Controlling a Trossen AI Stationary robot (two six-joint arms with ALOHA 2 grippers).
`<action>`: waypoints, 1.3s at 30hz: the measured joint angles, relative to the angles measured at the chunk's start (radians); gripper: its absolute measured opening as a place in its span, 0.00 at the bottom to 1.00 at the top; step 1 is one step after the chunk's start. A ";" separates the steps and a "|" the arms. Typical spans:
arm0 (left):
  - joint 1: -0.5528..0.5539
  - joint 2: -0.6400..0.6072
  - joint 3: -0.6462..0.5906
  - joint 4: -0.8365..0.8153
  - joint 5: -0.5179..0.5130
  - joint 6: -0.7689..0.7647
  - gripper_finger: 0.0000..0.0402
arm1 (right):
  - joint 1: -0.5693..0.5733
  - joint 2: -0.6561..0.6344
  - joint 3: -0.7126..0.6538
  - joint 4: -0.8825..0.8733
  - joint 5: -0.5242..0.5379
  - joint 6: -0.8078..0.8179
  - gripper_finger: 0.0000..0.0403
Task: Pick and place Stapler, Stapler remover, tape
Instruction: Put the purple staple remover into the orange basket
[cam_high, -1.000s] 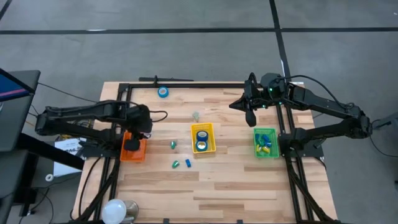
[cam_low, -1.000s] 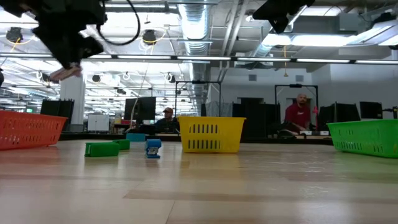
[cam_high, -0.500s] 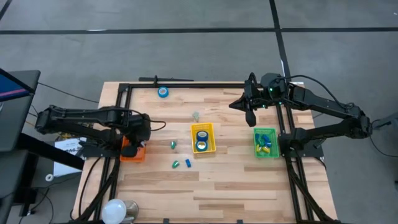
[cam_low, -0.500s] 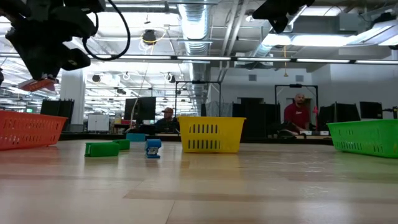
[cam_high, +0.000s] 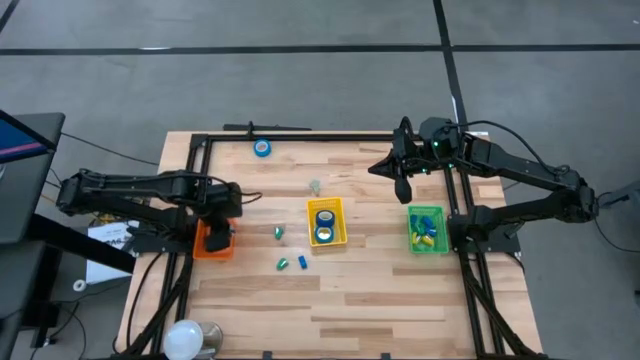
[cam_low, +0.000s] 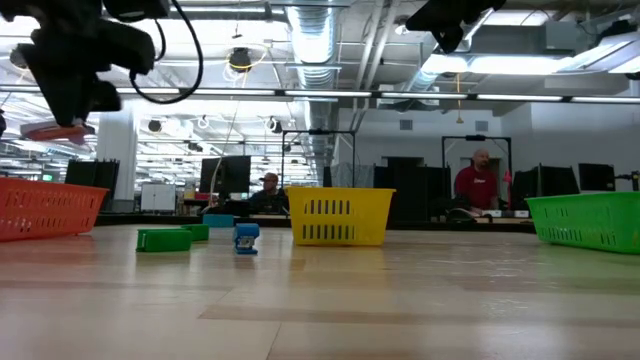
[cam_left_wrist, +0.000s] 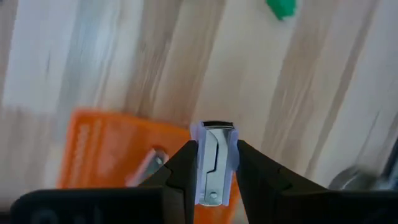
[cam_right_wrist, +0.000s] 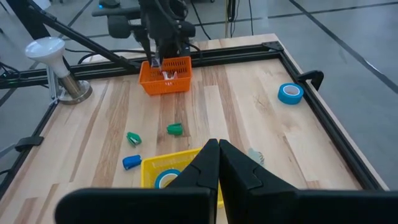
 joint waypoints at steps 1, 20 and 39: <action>0.000 0.000 0.000 -0.007 0.000 -0.057 0.20 | 0.000 0.000 0.000 0.000 0.000 -0.004 0.00; 0.003 0.003 -0.077 -0.137 -0.016 -0.571 0.21 | 0.000 0.000 0.000 0.000 0.000 -0.003 0.00; 0.003 0.003 -0.066 -0.120 0.005 -0.623 0.47 | 0.001 0.000 0.000 0.000 -0.001 0.001 0.00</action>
